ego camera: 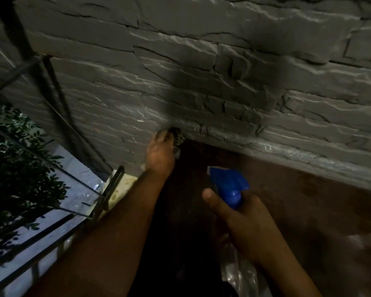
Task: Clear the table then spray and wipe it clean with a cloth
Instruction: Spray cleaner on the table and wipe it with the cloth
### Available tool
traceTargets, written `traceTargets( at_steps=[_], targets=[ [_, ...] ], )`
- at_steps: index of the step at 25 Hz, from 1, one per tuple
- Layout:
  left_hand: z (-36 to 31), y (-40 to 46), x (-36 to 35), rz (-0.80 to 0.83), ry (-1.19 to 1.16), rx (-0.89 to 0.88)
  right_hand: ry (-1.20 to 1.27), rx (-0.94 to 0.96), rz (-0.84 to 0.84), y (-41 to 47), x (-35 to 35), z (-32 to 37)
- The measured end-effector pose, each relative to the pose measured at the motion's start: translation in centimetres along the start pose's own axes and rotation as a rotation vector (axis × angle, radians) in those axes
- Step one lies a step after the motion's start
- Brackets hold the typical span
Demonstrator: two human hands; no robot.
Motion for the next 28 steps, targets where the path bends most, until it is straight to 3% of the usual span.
traceTargets(
  at_steps=[2,4,5,8,9,10,12,13,14,15,19,21,22,23,25,26,28],
  targets=[
    [-0.5,-5.3,-0.8,-0.008,0.097,-0.332,0.022,-0.021,0.014,-0.1,-0.3,-0.4],
    [3.8,-8.4,-1.0,0.03,-0.016,-0.59,0.017,-0.01,0.033,-0.3,-0.5,-0.1],
    [5.7,-7.3,-0.6,0.027,-0.048,-0.577,0.019,-0.005,0.039,-0.5,-0.6,0.2],
    [5.4,-1.3,1.0,-0.004,-0.078,-0.154,-0.002,0.011,-0.002,-0.4,-0.9,0.3],
    [3.6,-1.3,0.7,0.03,-0.043,-0.108,-0.018,0.015,-0.014,-0.3,-1.0,0.3],
    [1.7,-3.0,0.2,0.057,0.039,-0.197,-0.02,0.009,-0.02,-0.4,-1.0,0.3],
    [0.8,-8.8,-0.3,0.134,0.109,-0.57,0.009,0.008,-0.017,-1.2,-1.0,0.4],
    [2.3,-11.2,-0.2,0.16,0.021,-0.707,0.02,0.008,-0.013,-1.8,-0.9,0.6],
    [4.5,-11.9,0.3,0.181,-0.035,-0.739,0.022,0.003,-0.01,-2.4,-0.8,0.6],
    [6.4,-10.7,0.4,0.119,-0.07,-0.702,0.016,-0.005,-0.011,-3.0,-0.7,0.6],
    [6.2,-2.3,1.4,0.083,-0.161,-0.183,0.013,-0.014,0.007,-3.9,-0.9,-0.3],
    [2.0,-4.9,0.5,0.114,0.016,-0.277,0.015,-0.026,0.02,-4.2,-1.4,-0.3],
    [1.1,-7.6,0.2,0.091,0.108,-0.442,0.018,-0.033,0.024,-4.5,-1.6,-0.3],
    [1.2,-10.7,0.4,0.068,0.124,-0.597,0.026,-0.04,0.027,-4.7,-1.6,-0.2],
    [5.7,-14.5,0.3,0.161,-0.029,-0.736,0.052,-0.059,0.038,-5.1,-1.4,0.0],
    [7.9,-13.9,0.6,0.154,-0.072,-0.701,0.065,-0.062,0.046,-5.3,-1.3,0.0],
    [9.7,-9.4,0.9,0.144,-0.123,-0.459,0.056,-0.055,0.049,-5.5,-1.2,-0.2]
  ],
)
Point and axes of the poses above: each hand's wrist, its own y-axis towards the middle knuckle, its own x-axis out of the back of the hand, z = x × y, the point moved 1 cm from there along y, towards the middle knuckle, and after that the axes turned 14 degrees about x, right-handed, at the moved point
